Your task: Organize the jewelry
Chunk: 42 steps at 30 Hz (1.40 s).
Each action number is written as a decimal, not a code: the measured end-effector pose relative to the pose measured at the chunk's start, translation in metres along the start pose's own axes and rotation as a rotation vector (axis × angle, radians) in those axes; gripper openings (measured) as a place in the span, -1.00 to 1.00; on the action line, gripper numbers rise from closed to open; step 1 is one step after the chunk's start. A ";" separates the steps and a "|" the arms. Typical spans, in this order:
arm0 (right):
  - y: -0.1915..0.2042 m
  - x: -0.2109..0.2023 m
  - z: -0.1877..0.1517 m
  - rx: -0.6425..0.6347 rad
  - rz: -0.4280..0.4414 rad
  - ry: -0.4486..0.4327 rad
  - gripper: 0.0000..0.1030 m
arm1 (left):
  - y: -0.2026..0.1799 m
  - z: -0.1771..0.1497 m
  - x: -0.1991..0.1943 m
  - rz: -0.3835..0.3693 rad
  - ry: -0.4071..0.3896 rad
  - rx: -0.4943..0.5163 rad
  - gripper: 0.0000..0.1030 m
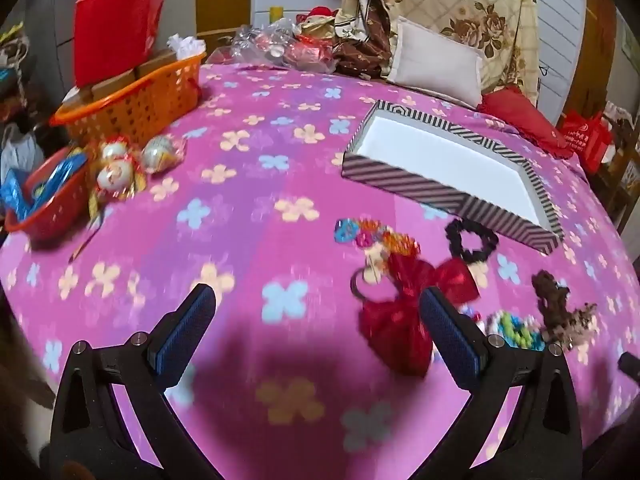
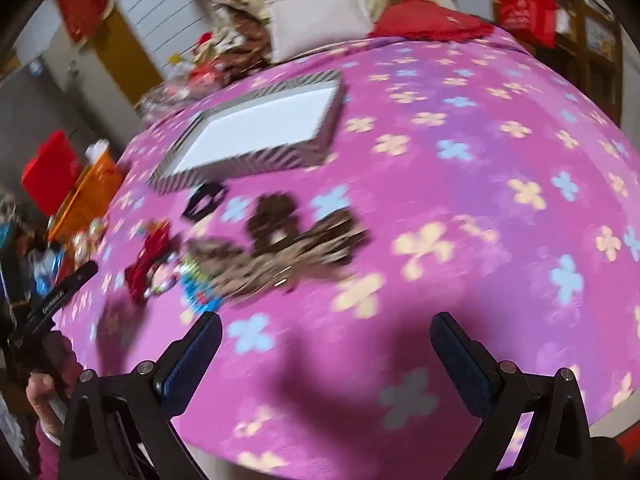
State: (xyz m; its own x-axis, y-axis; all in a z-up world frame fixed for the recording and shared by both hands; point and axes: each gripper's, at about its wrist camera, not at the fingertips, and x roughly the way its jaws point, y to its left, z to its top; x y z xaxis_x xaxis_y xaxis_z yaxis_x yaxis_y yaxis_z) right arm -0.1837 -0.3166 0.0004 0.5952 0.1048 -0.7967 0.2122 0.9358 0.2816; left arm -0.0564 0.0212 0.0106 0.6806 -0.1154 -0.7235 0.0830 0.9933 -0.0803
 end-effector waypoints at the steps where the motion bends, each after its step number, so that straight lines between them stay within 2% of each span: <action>1: 0.011 0.000 -0.002 -0.030 -0.012 -0.009 1.00 | 0.001 -0.007 -0.005 -0.004 0.000 -0.006 0.98; 4: 0.036 0.002 0.000 -0.102 -0.019 -0.035 1.00 | -0.002 -0.021 -0.015 -0.003 -0.012 0.016 0.98; 9: 0.057 0.011 0.012 -0.144 -0.056 -0.054 1.00 | -0.009 -0.031 -0.018 0.003 -0.028 0.068 0.98; 12: 0.063 0.020 0.022 -0.142 -0.032 -0.054 1.00 | -0.010 -0.032 -0.015 -0.025 -0.021 0.061 0.98; 15: 0.059 0.019 0.026 -0.120 -0.018 -0.066 1.00 | -0.014 -0.031 -0.010 -0.019 -0.021 0.075 0.98; 23: 0.058 0.027 0.023 -0.137 -0.071 -0.072 1.00 | -0.021 -0.032 0.004 0.004 0.002 0.085 0.98; 35: 0.052 0.036 0.016 -0.133 -0.067 -0.062 1.00 | -0.026 -0.033 0.011 0.049 0.008 0.105 0.98; 42: 0.050 0.036 0.012 -0.128 -0.070 -0.063 1.00 | -0.028 -0.034 0.011 0.039 0.011 0.108 0.98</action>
State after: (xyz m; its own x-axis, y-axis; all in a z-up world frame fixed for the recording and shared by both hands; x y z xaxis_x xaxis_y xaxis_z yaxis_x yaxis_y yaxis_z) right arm -0.1428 -0.2699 -0.0077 0.6310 0.0206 -0.7755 0.1562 0.9758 0.1531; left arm -0.0756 -0.0074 -0.0184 0.6770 -0.0763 -0.7320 0.1355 0.9905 0.0220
